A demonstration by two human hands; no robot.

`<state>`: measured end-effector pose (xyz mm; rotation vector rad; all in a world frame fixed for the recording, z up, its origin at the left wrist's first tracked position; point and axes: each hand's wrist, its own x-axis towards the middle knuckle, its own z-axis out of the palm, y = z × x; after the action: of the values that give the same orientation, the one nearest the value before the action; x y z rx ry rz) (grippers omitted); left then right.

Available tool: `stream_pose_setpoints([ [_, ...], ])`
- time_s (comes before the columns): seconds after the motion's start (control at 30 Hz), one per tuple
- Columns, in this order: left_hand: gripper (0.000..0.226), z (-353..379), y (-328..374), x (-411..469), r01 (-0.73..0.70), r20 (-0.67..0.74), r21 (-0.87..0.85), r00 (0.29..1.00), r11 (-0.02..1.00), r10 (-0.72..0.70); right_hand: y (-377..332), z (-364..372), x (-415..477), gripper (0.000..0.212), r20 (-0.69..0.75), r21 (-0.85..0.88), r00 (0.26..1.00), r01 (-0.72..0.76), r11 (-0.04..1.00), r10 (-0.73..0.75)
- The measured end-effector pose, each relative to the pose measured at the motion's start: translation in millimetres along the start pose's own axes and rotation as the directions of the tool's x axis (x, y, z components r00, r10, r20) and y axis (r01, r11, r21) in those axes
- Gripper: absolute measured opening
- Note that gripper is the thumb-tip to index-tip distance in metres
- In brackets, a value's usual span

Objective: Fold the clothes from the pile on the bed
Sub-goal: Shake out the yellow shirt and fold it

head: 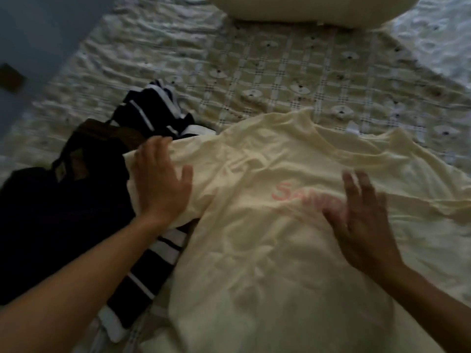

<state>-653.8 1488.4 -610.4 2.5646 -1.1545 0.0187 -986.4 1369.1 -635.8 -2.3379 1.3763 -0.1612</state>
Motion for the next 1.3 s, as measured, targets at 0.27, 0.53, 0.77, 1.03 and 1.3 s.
stream_pose_setpoints([
  [0.27,0.047,-42.5,-57.0,46.7,0.074,0.251,0.177,0.961,0.982,-0.117,-130.0,61.0,56.3,0.072,0.121,0.058,0.95,0.281,0.958,-0.287],
  [0.53,0.03,-86.9,-36.7,76.7,-0.042,0.215,-0.11,0.974,0.993,0.065,-141.0,114.6,72.3,0.08,0.247,-0.098,0.943,0.254,0.962,-0.224],
  [0.77,0.029,-111.2,56.4,94.2,0.171,0.512,-0.395,0.857,0.903,0.062,-140.0,67.2,63.2,0.084,0.215,0.44,0.957,0.084,0.894,-0.196],
  [1.03,0.034,-69.8,122.2,78.8,0.208,0.729,-0.435,0.652,0.876,0.207,-87.6,20.1,17.9,0.069,0.581,0.798,0.809,-0.546,-0.253,0.087],
  [1.3,0.087,4.6,70.1,-3.6,-0.171,0.743,-0.083,0.646,0.982,0.176,-90.0,20.0,31.9,0.064,0.683,0.731,0.684,-0.648,-0.215,0.257],
])
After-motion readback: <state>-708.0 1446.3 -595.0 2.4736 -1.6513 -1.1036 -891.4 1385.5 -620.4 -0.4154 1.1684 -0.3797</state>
